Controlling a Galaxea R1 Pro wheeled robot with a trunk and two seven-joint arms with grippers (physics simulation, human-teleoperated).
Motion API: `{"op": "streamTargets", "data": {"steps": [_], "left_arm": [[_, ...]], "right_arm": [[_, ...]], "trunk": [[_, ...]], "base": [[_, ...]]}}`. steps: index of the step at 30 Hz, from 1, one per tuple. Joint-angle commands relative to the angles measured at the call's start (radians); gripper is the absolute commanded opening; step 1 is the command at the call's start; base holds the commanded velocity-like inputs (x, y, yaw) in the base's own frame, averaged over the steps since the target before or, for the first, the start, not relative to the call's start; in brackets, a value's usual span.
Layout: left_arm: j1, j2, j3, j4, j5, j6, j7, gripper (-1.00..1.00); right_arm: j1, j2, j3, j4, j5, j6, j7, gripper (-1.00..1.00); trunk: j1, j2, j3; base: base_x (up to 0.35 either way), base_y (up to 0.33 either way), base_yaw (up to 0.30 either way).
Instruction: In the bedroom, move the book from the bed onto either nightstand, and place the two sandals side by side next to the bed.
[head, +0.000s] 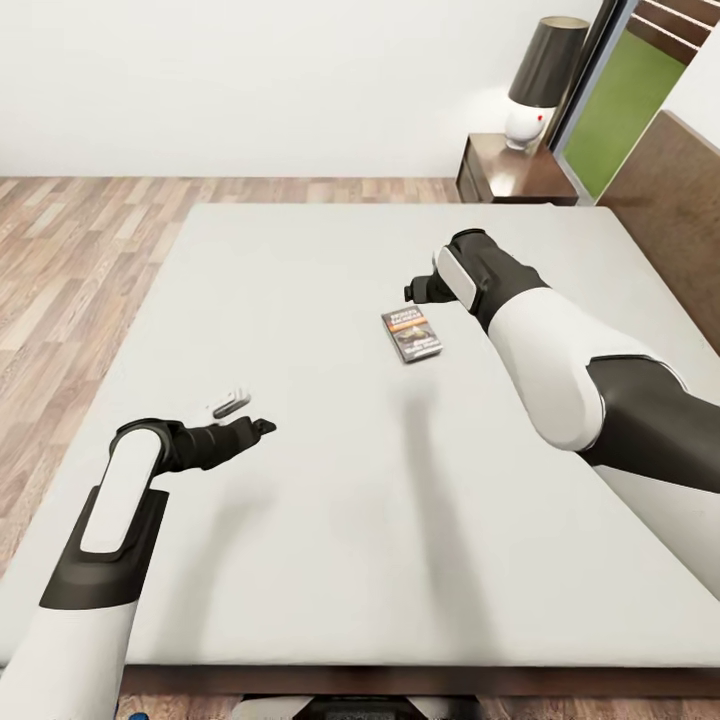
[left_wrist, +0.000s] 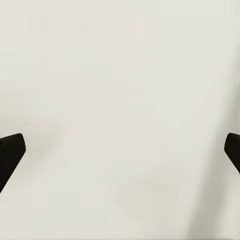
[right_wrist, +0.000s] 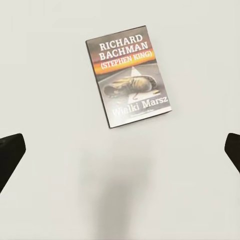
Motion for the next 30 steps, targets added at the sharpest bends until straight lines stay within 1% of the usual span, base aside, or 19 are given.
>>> {"op": "streamTargets", "data": {"steps": [1, 6, 10, 11, 15, 18, 19, 20, 23, 28, 30], "left_arm": [[-0.002, -0.002, -0.002, -0.001, 0.013, 0.004, 0.011, 1.00], [-0.002, -0.001, -0.002, -0.001, 0.015, 0.005, 0.011, 1.00], [-0.008, -0.009, -0.004, 0.000, 0.018, 0.006, 0.011, 1.00], [-0.016, -0.016, -0.005, 0.001, 0.017, 0.005, 0.011, 1.00], [-0.085, -0.052, -0.008, 0.010, 0.016, 0.007, 0.014, 1.00], [-0.138, -0.068, -0.007, 0.018, 0.015, 0.007, 0.015, 1.00], [-0.151, -0.069, -0.006, 0.021, 0.015, 0.008, 0.015, 1.00], [-0.151, -0.069, -0.006, 0.021, 0.015, 0.008, 0.015, 1.00], [-0.186, -0.070, -0.002, 0.038, 0.015, 0.008, 0.016, 1.00], [-0.202, -0.068, -0.001, 0.049, 0.014, 0.008, 0.018, 1.00], [-0.209, -0.067, -0.001, 0.052, 0.014, 0.009, 0.028, 1.00]], "right_arm": [[0.002, 0.001, -0.006, 0.000, 0.005, 0.004, -0.003, 1.00], [0.004, 0.001, -0.006, 0.001, 0.005, 0.004, -0.004, 1.00], [0.006, 0.001, -0.006, 0.001, 0.005, 0.004, -0.004, 1.00], [0.005, 0.001, -0.006, 0.001, 0.005, 0.004, -0.004, 1.00], [-0.001, 0.001, -0.005, 0.000, 0.005, 0.004, -0.004, 1.00], [-0.019, 0.001, -0.005, -0.002, 0.004, 0.004, -0.003, 1.00], [-0.028, 0.001, -0.005, -0.002, 0.004, 0.004, -0.003, 1.00], [-0.028, 0.001, -0.005, -0.002, 0.004, 0.004, -0.003, 1.00], [-0.053, 0.001, -0.005, -0.001, 0.004, 0.004, 0.005, 1.00], [-0.059, 0.001, -0.005, -0.001, 0.004, 0.002, 0.009, 1.00], [-0.062, 0.001, -0.005, -0.001, 0.004, 0.001, 0.010, 1.00]], "trunk": [[0.000, 0.000, -0.002], [0.000, 0.000, -0.010], [0.015, -0.028, -0.029], [0.019, -0.035, -0.033], [0.035, -0.063, -0.052], [0.046, -0.084, -0.066], [0.050, -0.091, -0.071], [0.054, -0.098, -0.076], [0.065, -0.119, -0.090], [0.084, -0.154, -0.113], [0.084, -0.154, -0.116]], "base": [[0.000, 0.000, 0.000], [0.000, 0.000, 0.000], [0.000, 0.000, 0.000], [0.000, 0.000, 0.000], [0.000, 0.000, 0.000], [0.000, 0.000, 0.000], [0.000, 0.000, 0.000], [0.000, 0.000, 0.000], [0.000, 0.000, 0.000], [0.000, 0.000, 0.000], [0.000, 0.000, 0.000]]}}
